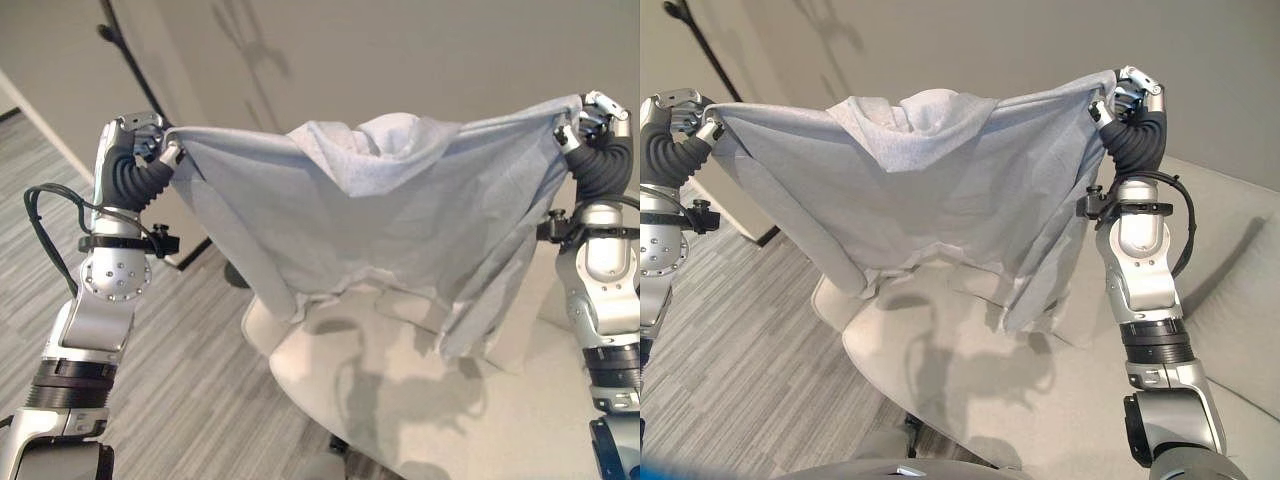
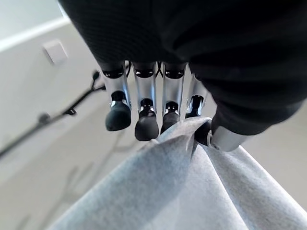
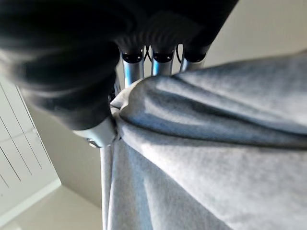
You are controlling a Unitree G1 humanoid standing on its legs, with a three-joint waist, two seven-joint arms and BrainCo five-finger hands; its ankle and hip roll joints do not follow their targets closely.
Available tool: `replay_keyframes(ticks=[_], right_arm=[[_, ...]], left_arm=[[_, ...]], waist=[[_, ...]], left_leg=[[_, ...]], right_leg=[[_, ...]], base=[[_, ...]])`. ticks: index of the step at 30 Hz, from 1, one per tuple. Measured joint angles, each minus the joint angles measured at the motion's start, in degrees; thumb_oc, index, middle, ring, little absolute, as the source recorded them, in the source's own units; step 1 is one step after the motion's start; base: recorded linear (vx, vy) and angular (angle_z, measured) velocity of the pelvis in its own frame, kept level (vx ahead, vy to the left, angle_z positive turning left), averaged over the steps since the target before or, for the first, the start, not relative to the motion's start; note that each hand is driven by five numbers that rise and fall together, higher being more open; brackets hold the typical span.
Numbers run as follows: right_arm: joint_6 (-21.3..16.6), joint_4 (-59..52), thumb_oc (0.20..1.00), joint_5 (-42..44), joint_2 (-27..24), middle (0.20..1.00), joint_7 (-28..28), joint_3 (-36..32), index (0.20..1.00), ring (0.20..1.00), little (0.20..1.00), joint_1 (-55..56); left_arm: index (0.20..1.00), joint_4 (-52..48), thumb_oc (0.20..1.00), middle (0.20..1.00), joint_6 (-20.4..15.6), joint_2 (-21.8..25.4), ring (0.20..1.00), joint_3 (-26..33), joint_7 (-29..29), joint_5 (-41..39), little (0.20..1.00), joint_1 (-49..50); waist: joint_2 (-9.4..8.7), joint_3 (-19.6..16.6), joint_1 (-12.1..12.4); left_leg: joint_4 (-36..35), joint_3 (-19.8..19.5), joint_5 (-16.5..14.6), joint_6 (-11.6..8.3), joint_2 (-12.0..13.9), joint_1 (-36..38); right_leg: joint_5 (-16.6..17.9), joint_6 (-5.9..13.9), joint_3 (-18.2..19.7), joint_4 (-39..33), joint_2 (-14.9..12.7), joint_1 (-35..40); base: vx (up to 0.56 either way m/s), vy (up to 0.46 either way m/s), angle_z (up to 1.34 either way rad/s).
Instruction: Hang the clothes on the sofa on the clothes rack.
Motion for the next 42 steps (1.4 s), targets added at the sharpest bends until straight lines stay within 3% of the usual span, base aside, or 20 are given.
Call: replay_keyframes(ticks=[5,7,9,10,14,17,19,20,21,22,24,25,26,27,28,29,30,31,36,42], right_arm=[[0.02,0.1,0.2,-0.18,0.64,0.2,0.04,1.16,0.2,0.2,0.2,-0.12],[0.19,0.0,0.2,-1.85,2.79,0.2,-0.03,1.09,0.2,0.2,0.2,-0.07],[0.5,-1.02,0.2,-4.77,4.14,0.2,-0.5,0.77,0.2,0.2,0.2,-0.03],[0.57,-2.09,0.2,-5.94,4.59,0.2,-1.12,1.04,0.2,0.2,0.2,0.5],[1.25,-5.37,0.2,-9.08,7.1,0.2,-1.47,3.5,0.2,0.2,0.2,0.83],[2.38,-4.86,0.2,-9.06,6.54,0.2,-1.68,3.44,0.2,0.2,0.2,1.16],[2.53,-4.35,0.2,-9.1,5.06,0.2,-1.48,3.9,0.2,0.2,0.2,0.07],[2.59,-4.23,0.2,-9.11,4.87,0.2,-1.47,4.26,0.2,0.2,0.2,-0.17],[2.59,-4.04,0.2,-9.11,4.77,0.2,-1.36,4.87,0.2,0.2,0.2,-0.81],[2.52,-3.81,0.2,-9.19,3.23,0.2,-1.18,5.09,0.2,0.2,0.2,-1.61],[2.66,-3.29,0.2,-9.23,1.88,0.2,-1.54,5.2,0.2,0.2,0.2,-1.15],[2.52,-1.74,0.2,-9.16,2.99,0.2,-1.62,5.35,0.2,0.2,0.2,-2.61],[2.17,-1.13,0.2,-9.15,3.64,0.2,-1.57,5.15,0.2,0.2,0.2,-2.43],[2.39,-0.1,0.2,-9.04,4.48,0.2,-1.46,5.74,0.2,0.2,0.2,-2.95],[2.48,-0.11,0.2,-9.05,4.17,0.2,-1.27,5.94,0.2,0.2,0.2,-3.39],[2.46,-0.38,0.2,-9.03,2.84,0.2,-1.21,5.98,0.2,0.2,0.2,-4.01],[1.98,-0.64,0.2,-8.98,0.9,0.2,-1.48,5.6,0.2,0.2,0.2,-3.72],[2.2,-0.23,0.2,-8.99,0.61,0.2,-1.25,5.62,0.2,0.2,0.2,-3.76],[2.19,0.77,0.2,-8.97,0.03,0.2,-1.24,5.66,0.2,0.2,0.2,-3.59],[2.25,2.41,0.2,-9.0,0.27,0.2,-3.18,5.54,0.2,0.2,0.2,-3.48]], left_arm=[[0.2,0.06,0.2,0.2,-0.57,0.71,0.2,1.23,0.35,-0.01,0.2,0.0],[0.2,0.07,0.2,0.2,-0.75,1.12,0.2,3.24,0.73,-0.01,0.2,-0.03],[0.2,0.27,0.2,0.2,-0.95,1.4,0.2,3.86,1.25,-0.02,0.2,-0.12],[0.2,0.6,0.2,0.2,-1.02,1.88,0.2,3.59,1.31,0.01,0.2,-0.7],[0.2,1.29,0.2,0.2,-0.57,3.07,0.2,5.95,1.98,0.15,0.2,1.76],[0.2,0.44,0.2,0.2,-0.87,4.36,0.2,5.63,1.85,0.55,0.2,0.58],[0.2,0.92,0.2,0.2,-0.95,5.07,0.2,4.57,1.79,1.26,0.2,-1.79],[0.2,1.29,0.2,0.2,-0.96,5.44,0.2,4.02,1.77,1.28,0.2,-2.33],[0.2,1.91,0.2,0.2,-0.97,6.01,0.2,3.78,1.76,1.26,0.2,-2.75],[0.2,2.62,0.2,0.2,-0.87,5.09,0.2,3.23,1.82,1.24,0.2,-3.3],[0.2,2.84,0.2,0.2,-1.02,4.98,0.2,1.86,1.34,1.32,0.2,-3.53],[0.2,3.02,0.2,0.2,-0.98,6.11,0.2,1.74,1.21,1.29,0.2,-3.68],[0.2,3.25,0.2,0.2,-1.12,5.68,0.2,1.61,1.36,1.25,0.2,-3.67],[0.2,3.47,0.2,0.2,-0.88,5.95,0.2,1.55,1.22,1.27,0.2,-3.86],[0.2,3.2,0.2,0.2,-0.9,5.86,0.2,1.36,1.14,1.29,0.2,-4.08],[0.2,2.8,0.2,0.2,-0.93,5.53,0.2,1.06,1.08,1.3,0.2,-4.23],[0.2,1.71,0.2,0.2,-1.62,3.99,0.2,1.0,0.91,1.32,0.2,-3.87],[0.2,1.66,0.2,0.2,-1.69,3.85,0.2,0.72,0.87,1.34,0.2,-3.65],[0.2,1.14,0.2,0.2,-1.72,3.54,0.2,0.41,0.69,1.34,0.2,-4.2],[0.2,1.4,0.2,0.2,-1.76,4.16,0.2,0.17,0.91,1.18,0.2,-6.14]], waist=[[-2.1,0.5,0.15],[-3.53,1.39,-0.3],[-3.13,1.61,-1.24],[-3.07,1.68,-2.33],[-2.58,1.99,-0.37],[-1.31,2.1,-0.42],[-0.74,1.94,-0.09],[-1.69,1.73,0.15],[-4.06,1.72,0.28],[-1.51,1.66,1.18],[-0.72,1.39,1.69],[-5.31,1.05,1.97],[-6.44,0.99,1.65],[-8.26,0.76,2.64],[-7.72,0.37,2.54],[-5.11,0.04,1.91],[-1.88,-0.04,0.85],[-1.69,0.06,1.46],[-2.23,-0.11,1.86],[-7.15,2.45,0.38]], left_leg=[[3.18,2.5,-0.22,-0.22,0.52,-0.77],[9.61,3.95,-3.16,-0.92,-0.73,-2.29],[18.01,5.27,-8.37,1.27,-2.8,-4.88],[18.48,5.78,-8.72,3.83,-4.01,-4.06],[14.62,11.03,-8.79,4.97,-6.8,-1.11],[9.2,9.08,-5.64,3.51,-7.87,2.39],[5.56,8.06,-5.76,2.84,-7.7,3.52],[5.66,9.58,-8.16,-0.67,-7.81,3.01],[9.26,12.05,-10.56,-1.19,-8.99,0.93],[12.59,10.66,-8.91,2.13,-6.97,-0.2],[10.5,11.34,-6.84,0.6,-7.35,1.06],[12.54,14.81,-12.46,-6.64,-9.28,-0.99],[17.87,13.06,-11.65,-1.09,-9.07,-3.03],[23.01,11.47,-12.35,0.39,-7.35,-4.49],[22.62,10.12,-12.62,-0.7,-5.05,-3.21],[19.6,7.53,-11.9,-1.36,-1.94,-0.92],[15.79,5.38,-8.21,0.47,-0.25,1.95],[13.63,5.99,-8.14,0.04,-1.22,3.22],[11.38,6.87,-7.17,-0.74,-3.45,1.17],[16.58,11.33,-8.45,-0.65,-2.53,-4.4]], right_leg=[[-0.66,-0.11,-0.57,0.16,-1.32,1.44],[-0.67,-0.11,-0.4,1.41,-3.43,2.01],[-1.45,0.46,0.77,3.21,-5.7,2.3],[-0.91,-0.79,1.74,4.18,-6.82,1.69],[-1.4,1.1,3.44,6.35,-13.33,-1.63],[-4.75,3.1,8.84,13.17,-9.69,-1.09],[-9.77,0.99,8.81,19.17,-0.85,-0.63],[-11.05,-0.76,8.66,17.4,1.3,-0.12],[-12.16,-2.78,7.77,15.1,0.84,0.75],[-13.74,-2.56,6.99,14.45,2.69,1.69],[-15.57,-1.41,8.18,16.6,4.06,1.88],[-14.97,-7.88,10.07,13.56,4.4,1.14],[-13.19,-9.75,9.03,11.99,2.65,1.45],[-11.51,-7.84,9.62,11.48,0.65,1.1],[-11.24,-6.08,9.47,11.31,0.74,1.33],[-11.54,-4.5,9.15,11.26,2.44,2.17],[-12.48,-2.38,8.37,11.92,2.86,3.24],[-13.08,-1.11,10.21,11.79,2.4,2.92],[-10.18,-0.18,11.46,9.84,0.43,1.18],[-4.59,-1.35,11.64,2.35,-1.39,2.59]], base=[[0.03,0.391,0.21],[0.02,0.564,-0.14],[-0.04,0.639,-0.23],[-0.07,0.561,-0.31],[-0.04,0.388,-0.7],[-0.08,0.232,-0.03],[-0.09,0.113,0.31],[-0.11,0.084,0.27],[-0.1,0.064,0.07],[-0.08,0.045,0.15],[-0.04,0.026,0.22],[-0.08,0.05,0.31],[-0.1,0.068,0.16],[-0.11,0.068,0.15],[-0.06,0.044,0.12],[-0.08,0.072,0.59],[-0.06,0.096,0.43],[-0.09,0.198,0.41],[-0.03,0.179,0.08],[0.12,0.312,-0.03]])
